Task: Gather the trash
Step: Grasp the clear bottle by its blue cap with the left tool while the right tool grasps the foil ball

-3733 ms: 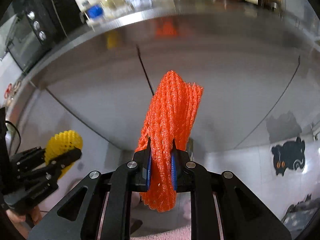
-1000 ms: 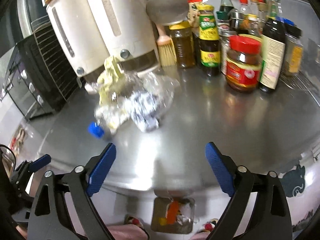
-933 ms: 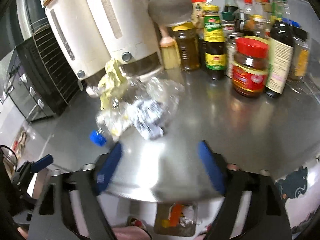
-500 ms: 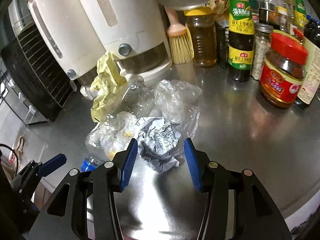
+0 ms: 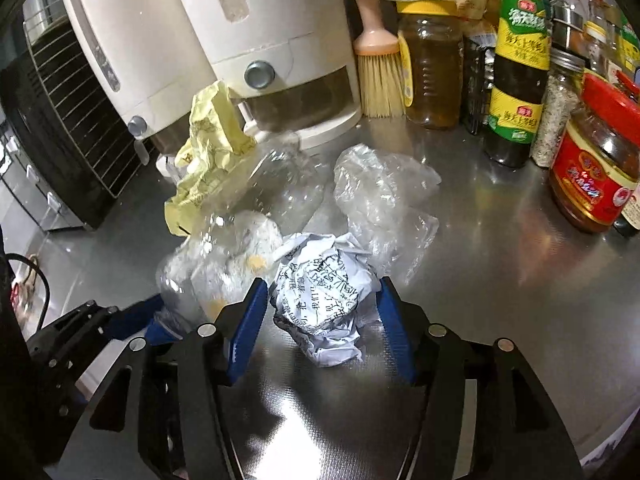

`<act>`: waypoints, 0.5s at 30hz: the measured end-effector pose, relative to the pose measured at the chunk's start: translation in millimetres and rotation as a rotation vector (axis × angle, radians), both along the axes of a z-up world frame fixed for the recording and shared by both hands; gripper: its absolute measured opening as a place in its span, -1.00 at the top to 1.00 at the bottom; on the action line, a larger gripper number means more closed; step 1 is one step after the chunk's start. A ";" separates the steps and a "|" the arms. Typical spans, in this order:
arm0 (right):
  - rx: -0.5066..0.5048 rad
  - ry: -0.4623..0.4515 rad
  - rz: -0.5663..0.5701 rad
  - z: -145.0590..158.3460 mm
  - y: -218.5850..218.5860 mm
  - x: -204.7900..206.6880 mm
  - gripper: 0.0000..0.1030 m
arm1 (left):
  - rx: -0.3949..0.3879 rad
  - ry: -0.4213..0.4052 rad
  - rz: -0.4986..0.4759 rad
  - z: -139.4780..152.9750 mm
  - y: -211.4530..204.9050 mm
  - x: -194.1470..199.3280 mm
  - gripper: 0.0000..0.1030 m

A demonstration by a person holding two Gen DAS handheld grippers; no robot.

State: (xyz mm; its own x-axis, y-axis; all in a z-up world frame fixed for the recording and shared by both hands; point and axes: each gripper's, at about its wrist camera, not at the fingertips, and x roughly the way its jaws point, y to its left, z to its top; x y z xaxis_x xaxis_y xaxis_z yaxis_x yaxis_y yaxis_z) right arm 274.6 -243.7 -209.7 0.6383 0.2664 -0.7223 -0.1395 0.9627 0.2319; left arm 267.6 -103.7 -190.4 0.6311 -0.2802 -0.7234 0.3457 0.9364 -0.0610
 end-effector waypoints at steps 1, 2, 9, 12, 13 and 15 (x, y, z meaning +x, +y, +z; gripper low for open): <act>-0.003 0.000 0.003 -1.6 0.6 0.3 0.03 | 0.002 -0.001 -0.004 0.1 -1.3 -0.4 0.40; -0.001 0.000 0.007 -2.3 0.8 0.4 0.13 | 0.002 -0.003 -0.009 0.5 -1.8 -1.1 0.41; -0.010 -0.045 0.010 14.1 0.4 -12.6 0.21 | 0.007 -0.030 -0.004 11.1 4.3 -10.8 0.42; -0.002 -0.066 0.008 26.9 -2.3 -22.9 0.21 | -0.003 -0.052 0.004 23.2 9.6 -21.8 0.42; -0.001 -0.075 0.006 32.0 -3.4 -28.3 0.21 | -0.004 -0.060 0.005 27.1 9.8 -25.7 0.42; 0.001 -0.089 0.004 39.7 -4.4 -36.2 0.21 | -0.004 -0.083 0.005 37.4 11.2 -37.8 0.42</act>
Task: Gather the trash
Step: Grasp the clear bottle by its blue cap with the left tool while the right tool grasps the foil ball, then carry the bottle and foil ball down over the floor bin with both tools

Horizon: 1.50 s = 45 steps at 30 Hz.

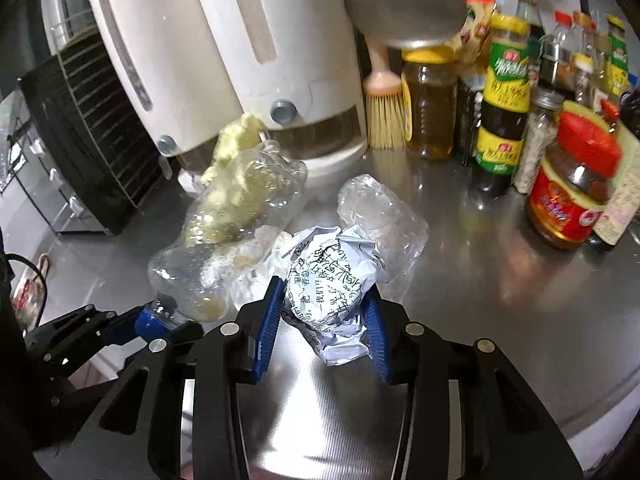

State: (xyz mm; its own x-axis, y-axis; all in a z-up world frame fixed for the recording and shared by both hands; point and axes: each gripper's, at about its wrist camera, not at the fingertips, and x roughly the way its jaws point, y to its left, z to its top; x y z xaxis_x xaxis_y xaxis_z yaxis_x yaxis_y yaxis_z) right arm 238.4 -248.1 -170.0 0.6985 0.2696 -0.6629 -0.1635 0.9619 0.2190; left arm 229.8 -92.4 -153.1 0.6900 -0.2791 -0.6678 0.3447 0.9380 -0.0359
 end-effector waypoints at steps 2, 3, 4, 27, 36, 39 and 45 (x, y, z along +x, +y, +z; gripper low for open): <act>0.007 -0.014 -0.001 8.5 -1.8 -11.3 0.21 | 0.003 -0.018 0.005 7.8 2.0 -12.4 0.42; 0.011 -0.021 -0.001 12.8 -2.5 -18.5 0.21 | 0.005 -0.027 0.008 12.4 3.1 -19.6 0.42; 0.012 -0.027 0.001 15.9 -2.6 -23.6 0.21 | 0.007 -0.039 0.012 17.5 4.6 -28.7 0.42; 0.052 -0.021 0.038 -7.8 -17.5 -159.3 0.20 | -0.010 -0.088 0.021 14.2 16.6 -179.6 0.42; 0.059 0.069 0.023 -51.3 -22.9 -159.0 0.20 | -0.028 -0.015 0.019 -24.4 16.1 -197.4 0.42; 0.057 0.097 0.026 -65.9 -23.7 -159.0 0.20 | -0.033 0.011 0.018 -37.5 16.2 -200.1 0.42; 0.057 0.141 0.010 -89.5 -31.0 -155.4 0.20 | -0.037 0.047 0.010 -58.5 15.9 -204.9 0.41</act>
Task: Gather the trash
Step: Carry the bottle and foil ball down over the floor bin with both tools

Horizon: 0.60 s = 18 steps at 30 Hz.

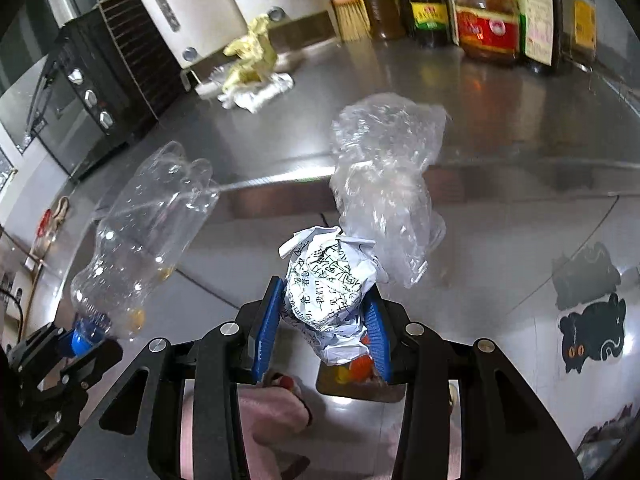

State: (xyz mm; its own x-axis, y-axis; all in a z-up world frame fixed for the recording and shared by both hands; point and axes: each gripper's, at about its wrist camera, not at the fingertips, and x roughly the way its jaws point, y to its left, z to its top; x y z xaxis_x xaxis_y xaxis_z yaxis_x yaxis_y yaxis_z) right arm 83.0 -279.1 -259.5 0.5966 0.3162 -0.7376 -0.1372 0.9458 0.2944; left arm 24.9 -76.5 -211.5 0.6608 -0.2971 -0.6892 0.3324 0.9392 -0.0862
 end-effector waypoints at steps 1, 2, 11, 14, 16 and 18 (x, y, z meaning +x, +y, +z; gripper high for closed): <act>0.001 0.010 0.001 -5.3 -0.3 0.4 0.20 | 0.002 0.005 -0.003 -3.8 -0.7 -1.3 0.42; 0.001 0.018 0.003 -9.8 -0.9 0.8 0.20 | 0.003 0.013 -0.003 -8.5 -1.3 -2.3 0.42; 0.012 0.123 0.037 -68.6 5.7 1.9 0.20 | 0.012 0.128 -0.019 -69.2 -12.1 -2.7 0.41; 0.030 0.172 0.049 -93.9 10.8 4.8 0.20 | 0.024 0.180 -0.015 -94.2 -14.0 7.0 0.42; 0.044 0.206 0.051 -112.0 12.9 7.8 0.20 | 0.039 0.219 -0.013 -113.7 -16.4 16.1 0.42; 0.057 0.236 0.049 -126.6 13.7 10.6 0.20 | 0.056 0.260 -0.010 -136.0 -19.2 25.2 0.42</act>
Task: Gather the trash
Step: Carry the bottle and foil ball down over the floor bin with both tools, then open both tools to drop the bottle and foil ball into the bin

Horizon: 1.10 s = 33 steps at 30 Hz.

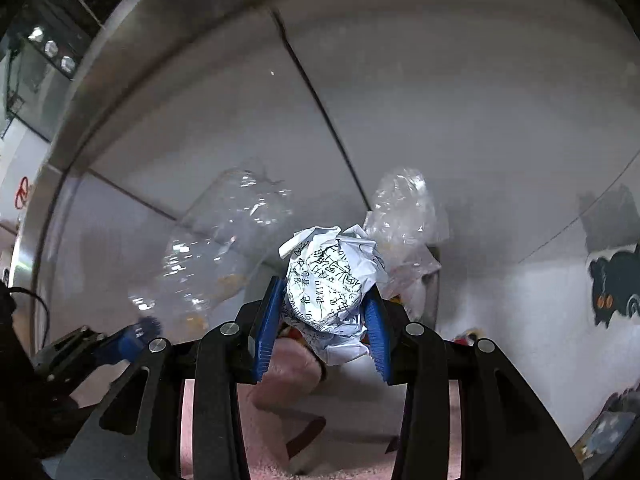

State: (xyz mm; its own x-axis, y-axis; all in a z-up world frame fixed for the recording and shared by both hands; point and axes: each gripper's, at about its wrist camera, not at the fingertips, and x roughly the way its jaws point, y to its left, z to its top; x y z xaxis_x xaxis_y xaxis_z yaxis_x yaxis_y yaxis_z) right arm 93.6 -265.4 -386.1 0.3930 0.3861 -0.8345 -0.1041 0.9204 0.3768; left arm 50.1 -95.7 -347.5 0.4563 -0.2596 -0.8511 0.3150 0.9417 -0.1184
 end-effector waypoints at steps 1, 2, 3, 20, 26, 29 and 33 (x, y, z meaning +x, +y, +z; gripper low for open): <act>0.006 0.016 0.000 -7.8 0.4 1.5 0.20 | 0.006 0.018 0.000 -9.0 -1.5 4.2 0.42; 0.012 0.035 -0.001 -17.6 0.5 2.6 0.20 | 0.014 0.039 0.001 -20.3 -3.0 8.9 0.42; 0.016 0.050 -0.003 -25.5 0.6 4.4 0.20 | 0.020 0.062 0.002 -32.2 -4.6 13.9 0.42; 0.038 0.240 -0.047 -122.5 -20.1 32.4 0.16 | 0.064 0.286 0.000 -144.5 -23.7 71.3 0.41; 0.023 0.250 -0.065 -125.8 -11.6 40.3 -0.14 | 0.053 0.318 0.010 -159.1 -27.0 83.1 0.41; 0.011 0.241 -0.072 -123.7 -11.6 43.2 -0.25 | 0.048 0.314 0.015 -156.4 -25.2 85.1 0.24; -0.013 0.216 -0.084 -114.6 -14.3 44.3 -0.45 | 0.047 0.295 0.028 -149.2 -25.2 86.0 -0.15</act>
